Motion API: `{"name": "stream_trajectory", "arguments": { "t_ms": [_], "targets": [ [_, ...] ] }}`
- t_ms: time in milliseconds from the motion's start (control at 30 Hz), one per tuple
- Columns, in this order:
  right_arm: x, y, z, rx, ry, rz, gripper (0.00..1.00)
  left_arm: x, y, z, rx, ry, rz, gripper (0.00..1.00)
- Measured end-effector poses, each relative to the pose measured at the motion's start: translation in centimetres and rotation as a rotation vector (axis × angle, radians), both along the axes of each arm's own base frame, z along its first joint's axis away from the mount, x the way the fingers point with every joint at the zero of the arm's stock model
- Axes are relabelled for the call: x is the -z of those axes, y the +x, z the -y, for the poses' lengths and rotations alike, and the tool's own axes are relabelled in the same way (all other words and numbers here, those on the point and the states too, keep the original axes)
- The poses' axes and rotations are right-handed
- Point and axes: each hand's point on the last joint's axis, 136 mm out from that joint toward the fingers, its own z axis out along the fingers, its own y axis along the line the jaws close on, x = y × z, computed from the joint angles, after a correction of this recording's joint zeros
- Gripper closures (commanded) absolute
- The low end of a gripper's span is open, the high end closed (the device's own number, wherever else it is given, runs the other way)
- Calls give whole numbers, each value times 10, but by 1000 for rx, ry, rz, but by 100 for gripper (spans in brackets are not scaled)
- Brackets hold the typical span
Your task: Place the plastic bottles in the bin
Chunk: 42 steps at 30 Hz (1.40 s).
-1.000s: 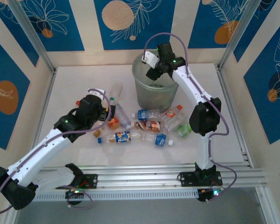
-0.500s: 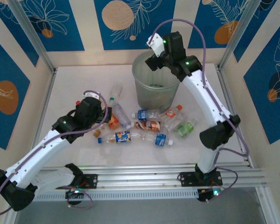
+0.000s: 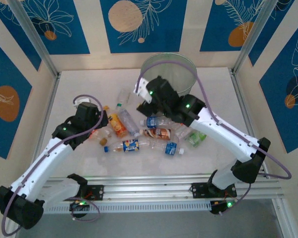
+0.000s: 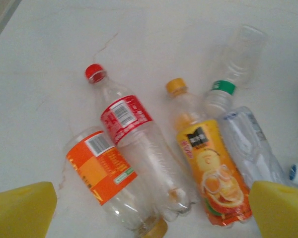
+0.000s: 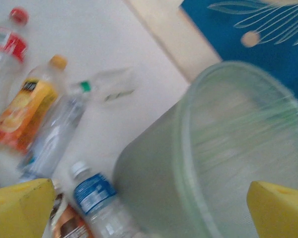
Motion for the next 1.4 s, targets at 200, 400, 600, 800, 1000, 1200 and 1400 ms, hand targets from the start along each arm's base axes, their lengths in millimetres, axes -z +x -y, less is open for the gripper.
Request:
{"name": "stream_trajectory", "arguments": {
  "t_ms": [200, 400, 600, 800, 1000, 1200, 1400],
  "targets": [
    [66, -42, -16, -71, -131, -141, 5, -3, -7, -28, -107, -71, 32, 0],
    [124, -69, -36, -149, -215, -289, 11, -18, -13, -36, -144, -94, 94, 1],
    [165, -86, -55, -212, -260, -395, 13, -30, -20, -49, -191, -76, 145, 1],
    [204, -92, -79, -263, -311, -459, 13, -44, -35, -66, -266, -64, 208, 1],
    [226, -94, -89, -309, -328, -497, 13, -64, -56, -89, -364, -25, 278, 0],
    [240, -87, -98, -333, -327, -514, 14, -81, -65, -101, -417, 2, 326, 1],
    [251, -82, -102, -356, -331, -536, 13, -83, -67, -104, -426, 17, 328, 1]
  ]
}}
